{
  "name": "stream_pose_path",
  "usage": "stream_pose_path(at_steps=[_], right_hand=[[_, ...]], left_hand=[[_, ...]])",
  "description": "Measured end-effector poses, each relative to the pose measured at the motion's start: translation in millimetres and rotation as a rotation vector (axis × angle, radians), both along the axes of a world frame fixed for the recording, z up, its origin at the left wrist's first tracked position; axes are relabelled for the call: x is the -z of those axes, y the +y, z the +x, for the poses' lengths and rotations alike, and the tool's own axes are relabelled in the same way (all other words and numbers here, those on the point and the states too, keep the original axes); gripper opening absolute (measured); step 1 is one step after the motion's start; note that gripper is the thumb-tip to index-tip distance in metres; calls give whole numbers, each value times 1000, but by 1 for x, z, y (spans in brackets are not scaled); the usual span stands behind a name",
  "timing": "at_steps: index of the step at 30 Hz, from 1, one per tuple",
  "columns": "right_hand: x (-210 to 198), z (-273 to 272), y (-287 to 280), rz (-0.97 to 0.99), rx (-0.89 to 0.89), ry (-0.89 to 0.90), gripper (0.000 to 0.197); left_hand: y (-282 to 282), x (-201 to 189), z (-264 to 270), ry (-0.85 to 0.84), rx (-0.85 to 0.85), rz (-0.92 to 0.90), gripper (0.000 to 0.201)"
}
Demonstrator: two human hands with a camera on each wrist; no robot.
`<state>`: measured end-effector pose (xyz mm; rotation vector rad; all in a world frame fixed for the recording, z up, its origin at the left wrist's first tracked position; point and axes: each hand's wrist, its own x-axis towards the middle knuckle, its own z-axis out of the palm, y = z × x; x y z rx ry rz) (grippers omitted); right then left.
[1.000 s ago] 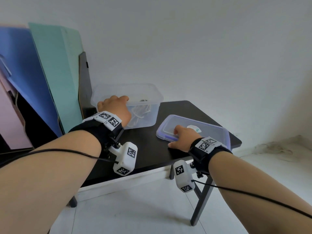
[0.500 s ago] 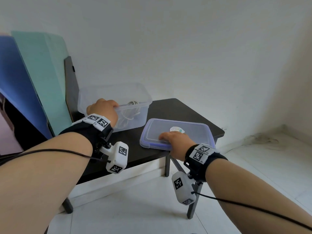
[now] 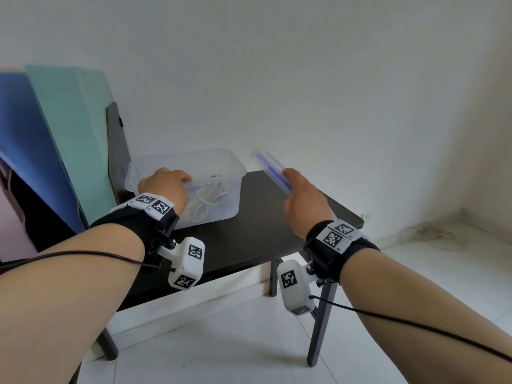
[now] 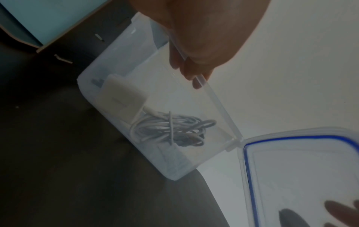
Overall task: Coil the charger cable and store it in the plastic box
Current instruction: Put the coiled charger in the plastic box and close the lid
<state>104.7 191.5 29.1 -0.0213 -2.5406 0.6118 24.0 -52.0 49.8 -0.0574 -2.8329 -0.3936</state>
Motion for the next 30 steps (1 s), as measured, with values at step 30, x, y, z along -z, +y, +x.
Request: stream_pose_path(at_steps=[30], right_hand=[[-39,-42,-108,589,-336,-27,44]], left_hand=[[-27,12,24,91,91,504,105]])
